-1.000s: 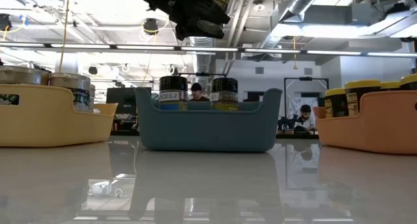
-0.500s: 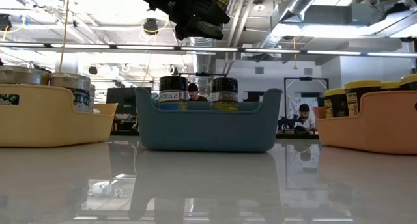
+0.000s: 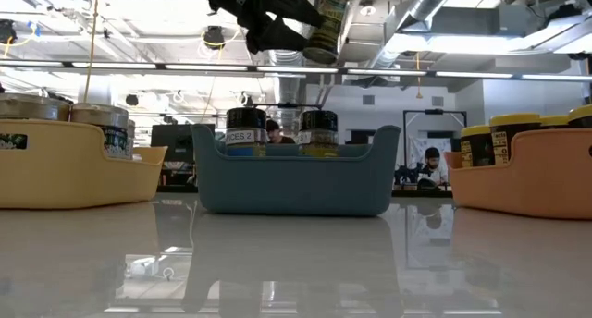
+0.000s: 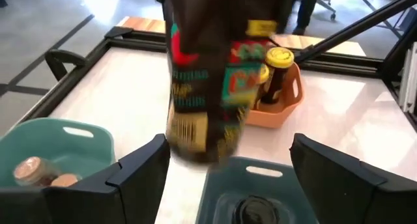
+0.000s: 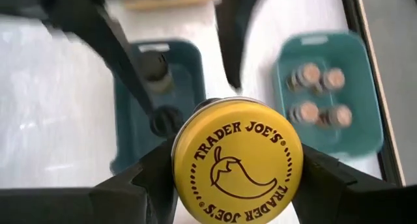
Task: Sort spices by type
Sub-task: Put the yellow seasoning into the orange bin
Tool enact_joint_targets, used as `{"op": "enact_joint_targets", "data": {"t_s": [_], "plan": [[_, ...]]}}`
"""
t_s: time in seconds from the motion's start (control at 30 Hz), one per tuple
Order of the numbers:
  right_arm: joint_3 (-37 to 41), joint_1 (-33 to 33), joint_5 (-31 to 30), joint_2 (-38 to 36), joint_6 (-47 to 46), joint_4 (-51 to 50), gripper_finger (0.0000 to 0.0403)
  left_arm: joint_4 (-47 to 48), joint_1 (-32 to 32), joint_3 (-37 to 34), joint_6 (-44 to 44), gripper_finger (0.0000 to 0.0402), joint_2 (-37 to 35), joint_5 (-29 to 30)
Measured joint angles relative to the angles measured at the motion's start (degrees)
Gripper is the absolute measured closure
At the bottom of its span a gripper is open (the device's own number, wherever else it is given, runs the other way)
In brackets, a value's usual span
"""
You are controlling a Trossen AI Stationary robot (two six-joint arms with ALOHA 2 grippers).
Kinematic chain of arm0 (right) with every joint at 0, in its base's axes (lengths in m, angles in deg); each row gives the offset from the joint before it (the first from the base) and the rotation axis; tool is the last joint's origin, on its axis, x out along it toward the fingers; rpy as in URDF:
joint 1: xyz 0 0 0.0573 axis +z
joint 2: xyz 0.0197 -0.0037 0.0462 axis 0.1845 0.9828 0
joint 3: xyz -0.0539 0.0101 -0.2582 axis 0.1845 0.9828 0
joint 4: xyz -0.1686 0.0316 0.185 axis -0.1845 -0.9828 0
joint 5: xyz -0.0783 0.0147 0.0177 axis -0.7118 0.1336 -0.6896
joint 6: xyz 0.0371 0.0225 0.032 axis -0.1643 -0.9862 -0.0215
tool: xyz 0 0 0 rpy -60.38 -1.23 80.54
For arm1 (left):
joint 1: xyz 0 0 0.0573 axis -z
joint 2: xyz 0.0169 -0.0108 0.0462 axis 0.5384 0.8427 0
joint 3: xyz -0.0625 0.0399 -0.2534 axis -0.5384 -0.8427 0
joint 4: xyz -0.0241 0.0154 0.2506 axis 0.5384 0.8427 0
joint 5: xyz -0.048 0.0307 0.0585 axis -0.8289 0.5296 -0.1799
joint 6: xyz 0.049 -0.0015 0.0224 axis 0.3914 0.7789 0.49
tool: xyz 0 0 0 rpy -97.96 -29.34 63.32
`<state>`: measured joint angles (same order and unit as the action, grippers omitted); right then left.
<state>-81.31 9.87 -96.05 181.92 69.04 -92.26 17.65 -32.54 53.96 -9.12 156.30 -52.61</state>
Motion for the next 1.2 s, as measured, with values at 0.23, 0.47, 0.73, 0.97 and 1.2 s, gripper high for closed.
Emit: {"op": "enact_joint_targets", "data": {"t_s": [0.23,0.47,0.73,0.97,1.2], "plan": [[0.1,-0.5,0.0,-3.2,-3.7,-6.7,0.0148,2.5,0.0,0.0,0.8,0.0095,-3.4,0.6],[6.2,3.5,-3.4,-11.6,-13.3,-10.0,0.0148,3.5,0.0,0.0,-0.4,0.0095,-4.0,0.9],[20.3,16.0,-5.7,-21.2,-35.5,-11.9,0.0148,5.4,0.0,0.0,-1.4,0.0095,-3.9,0.9],[30.1,29.1,-10.2,-25.2,-58.9,-11.5,0.0148,6.0,0.0,0.0,-3.2,0.0095,-4.0,0.9],[35.6,33.8,-10.7,-22.9,-67.5,-11.3,0.0148,6.2,0.0,0.0,-3.1,0.0095,-3.9,0.9]]}}
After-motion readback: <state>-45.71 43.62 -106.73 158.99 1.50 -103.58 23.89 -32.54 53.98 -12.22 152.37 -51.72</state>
